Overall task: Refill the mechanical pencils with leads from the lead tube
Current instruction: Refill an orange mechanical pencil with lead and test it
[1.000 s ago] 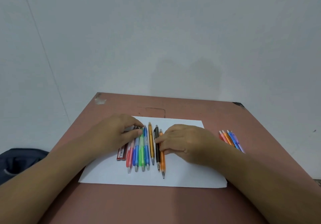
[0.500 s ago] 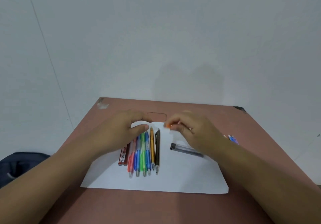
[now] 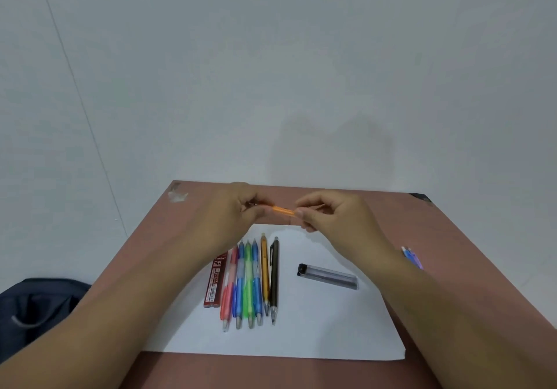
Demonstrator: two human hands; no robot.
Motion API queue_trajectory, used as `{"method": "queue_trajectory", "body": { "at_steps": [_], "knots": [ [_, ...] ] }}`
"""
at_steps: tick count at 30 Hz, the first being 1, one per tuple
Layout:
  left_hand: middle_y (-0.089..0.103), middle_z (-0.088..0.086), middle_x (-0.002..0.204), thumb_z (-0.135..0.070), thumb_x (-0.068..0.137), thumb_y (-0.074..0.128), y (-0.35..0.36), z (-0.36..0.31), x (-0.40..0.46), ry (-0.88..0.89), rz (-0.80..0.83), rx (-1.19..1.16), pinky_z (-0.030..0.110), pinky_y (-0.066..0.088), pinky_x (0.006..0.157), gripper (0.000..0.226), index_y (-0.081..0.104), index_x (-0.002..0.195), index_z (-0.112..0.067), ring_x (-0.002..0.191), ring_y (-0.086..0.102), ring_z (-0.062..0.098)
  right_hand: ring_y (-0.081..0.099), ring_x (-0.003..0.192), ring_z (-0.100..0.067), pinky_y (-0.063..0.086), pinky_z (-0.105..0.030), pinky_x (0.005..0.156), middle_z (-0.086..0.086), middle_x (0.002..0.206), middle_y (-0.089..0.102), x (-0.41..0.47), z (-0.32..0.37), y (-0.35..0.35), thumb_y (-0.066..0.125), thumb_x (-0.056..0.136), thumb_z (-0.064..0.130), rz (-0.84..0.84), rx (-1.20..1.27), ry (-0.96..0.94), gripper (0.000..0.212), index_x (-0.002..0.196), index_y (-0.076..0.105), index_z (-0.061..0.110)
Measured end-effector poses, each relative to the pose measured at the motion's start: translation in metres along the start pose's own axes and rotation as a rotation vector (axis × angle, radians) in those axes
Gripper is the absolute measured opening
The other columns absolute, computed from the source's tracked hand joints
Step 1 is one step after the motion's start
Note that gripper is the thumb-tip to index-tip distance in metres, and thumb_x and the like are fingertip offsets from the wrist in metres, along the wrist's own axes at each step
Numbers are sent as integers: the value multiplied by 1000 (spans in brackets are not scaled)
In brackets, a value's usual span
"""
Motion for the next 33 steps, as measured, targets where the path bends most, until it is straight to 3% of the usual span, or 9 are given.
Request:
{"method": "queue_trajectory", "body": {
  "at_steps": [4,7,9,17,20,23,27,30,33],
  "knots": [
    [70,-23,82,-36,91,68,0,32,0,-125,-49,-142,26,49,76,11,70,85,-45,85,64,1,74,91,-19,59,-37,91,-1,89,76,3,-23,-10,80,82,3,-111,310,152,19,88,79,20],
    [71,-22,83,-36,90,70,3,40,1,-159,-61,-183,29,51,76,10,72,85,-45,85,67,5,75,88,-20,60,-31,85,-12,91,75,2,-30,-5,74,84,-7,-157,553,225,16,90,77,7],
    [72,-21,83,-36,89,71,5,42,3,-168,-58,-205,31,52,77,10,73,84,-45,86,67,6,76,85,-18,59,-25,81,-10,87,76,2,-30,-5,73,84,-7,-193,565,218,18,88,78,9],
    [71,-19,80,-31,90,70,-1,55,7,-161,-67,-182,25,43,73,12,72,83,-40,85,62,2,75,78,-9,61,-32,85,6,80,77,5,-32,-25,72,88,1,-285,187,142,29,87,77,29],
    [68,-19,82,-29,90,70,-5,60,9,-128,-55,-82,22,40,70,15,69,83,-42,85,59,0,67,82,4,53,-12,79,13,88,73,7,-32,-21,65,92,3,-137,-204,98,33,110,73,28],
    [68,-19,81,-32,90,69,-2,68,11,-132,-32,-40,26,44,71,10,70,84,-40,86,60,2,62,97,-4,48,-18,85,12,103,68,10,-39,-2,60,95,5,94,-458,119,50,136,59,34],
    [71,-16,84,-35,90,69,0,67,11,-132,-17,-22,30,51,78,6,71,85,-38,88,62,5,62,98,-5,49,-21,87,13,105,66,11,-40,8,57,94,1,172,-511,101,60,140,54,39],
    [71,-15,85,-35,90,69,0,67,10,-128,-15,-14,31,53,77,5,71,86,-37,88,62,5,60,90,2,44,-10,75,10,104,66,11,-43,7,59,94,2,177,-446,122,58,139,55,39],
    [71,-15,86,-35,91,68,0,67,10,-134,-7,-12,29,52,75,5,70,87,-37,88,63,5,62,94,2,43,-7,76,7,105,68,12,-45,6,61,94,1,160,-409,115,54,138,58,32]
  ]
}}
Point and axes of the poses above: each hand's wrist, its own x-axis towards the middle knuckle, its own y-axis out of the palm, z = x × y, the point moved 8 cm from there along x, towards the middle knuckle
